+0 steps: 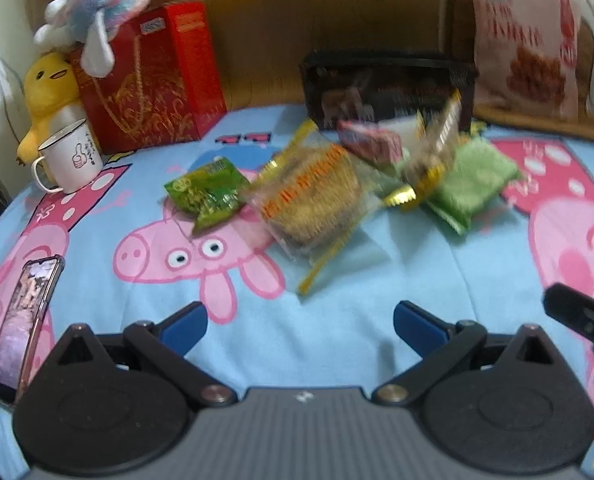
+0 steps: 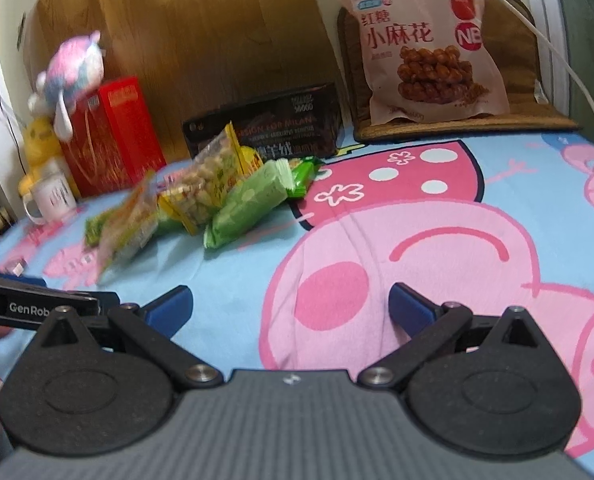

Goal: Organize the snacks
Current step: 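Reach the left tool to the clear peanut bag and close on it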

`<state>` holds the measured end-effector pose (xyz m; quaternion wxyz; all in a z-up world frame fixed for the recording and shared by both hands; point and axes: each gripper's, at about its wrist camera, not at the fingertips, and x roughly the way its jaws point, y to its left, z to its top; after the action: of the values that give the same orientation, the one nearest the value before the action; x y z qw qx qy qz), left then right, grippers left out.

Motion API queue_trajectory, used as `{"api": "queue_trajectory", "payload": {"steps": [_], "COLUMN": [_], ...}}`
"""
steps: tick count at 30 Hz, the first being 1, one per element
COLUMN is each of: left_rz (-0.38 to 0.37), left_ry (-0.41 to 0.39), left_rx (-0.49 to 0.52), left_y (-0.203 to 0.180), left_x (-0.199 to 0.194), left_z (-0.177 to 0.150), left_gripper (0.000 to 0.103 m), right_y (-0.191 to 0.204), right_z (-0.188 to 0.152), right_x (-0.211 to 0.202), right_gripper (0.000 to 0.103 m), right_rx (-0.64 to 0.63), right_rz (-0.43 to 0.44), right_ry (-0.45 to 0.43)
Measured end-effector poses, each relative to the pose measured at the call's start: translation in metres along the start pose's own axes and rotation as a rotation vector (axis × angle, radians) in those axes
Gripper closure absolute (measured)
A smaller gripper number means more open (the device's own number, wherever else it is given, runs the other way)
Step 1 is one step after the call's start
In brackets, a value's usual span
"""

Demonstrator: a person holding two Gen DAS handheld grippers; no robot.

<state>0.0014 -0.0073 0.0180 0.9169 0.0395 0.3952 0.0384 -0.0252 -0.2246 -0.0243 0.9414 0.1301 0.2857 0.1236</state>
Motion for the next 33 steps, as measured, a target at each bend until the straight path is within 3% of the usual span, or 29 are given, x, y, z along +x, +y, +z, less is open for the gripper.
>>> {"api": "queue_trajectory", "payload": {"steps": [4,6,10,12,14,17,21,22,23,25,30,33], "left_rz": [-0.061,-0.104,-0.082,-0.087,-0.101,-0.195,-0.306,-0.323,-0.337,-0.378,-0.5,-0.592], "left_ry": [-0.018,-0.053,-0.142,-0.171,-0.166,-0.156,-0.134,-0.132,-0.131,-0.133,-0.076,-0.015], "left_rx": [-0.105,-0.121,-0.165,-0.207,-0.251,-0.246,-0.199,-0.188,-0.183,-0.181,-0.194,-0.172], "left_y": [0.031,0.045,0.075,0.092,0.101,0.093,0.066,0.063,0.062,0.065,0.067,0.055], "left_x": [0.001,-0.002,-0.01,-0.013,-0.012,-0.01,-0.007,-0.006,-0.005,-0.005,0.01,0.019], "left_z": [0.003,0.004,0.012,0.019,0.028,0.039,0.037,0.034,0.032,0.026,0.021,0.022], "left_gripper": [0.003,0.009,0.009,0.011,0.025,0.036,0.042,0.043,0.044,0.044,0.05,0.053], "right_y": [-0.006,-0.002,0.014,0.021,0.028,0.043,0.061,0.06,0.056,0.043,0.019,0.012], "right_z": [0.007,0.018,0.064,0.093,0.12,0.142,0.142,0.142,0.138,0.131,0.096,0.069], "right_x": [-0.004,-0.008,-0.013,-0.01,0.001,0.035,0.097,0.111,0.12,0.123,0.071,0.037], "right_gripper": [0.0,0.0,0.0,0.01,0.02,0.028,0.065,0.069,0.082,0.085,0.087,0.08], "right_rx": [0.022,-0.06,-0.303,-0.386,-0.385,-0.329,-0.292,-0.26,-0.228,-0.162,-0.144,-0.185], "right_rz": [0.008,-0.002,0.052,0.101,0.156,0.247,0.252,0.254,0.25,0.269,0.347,0.368], "right_ry": [-0.049,-0.099,-0.165,-0.163,-0.108,0.0,0.142,0.181,0.218,0.269,0.35,0.364]}}
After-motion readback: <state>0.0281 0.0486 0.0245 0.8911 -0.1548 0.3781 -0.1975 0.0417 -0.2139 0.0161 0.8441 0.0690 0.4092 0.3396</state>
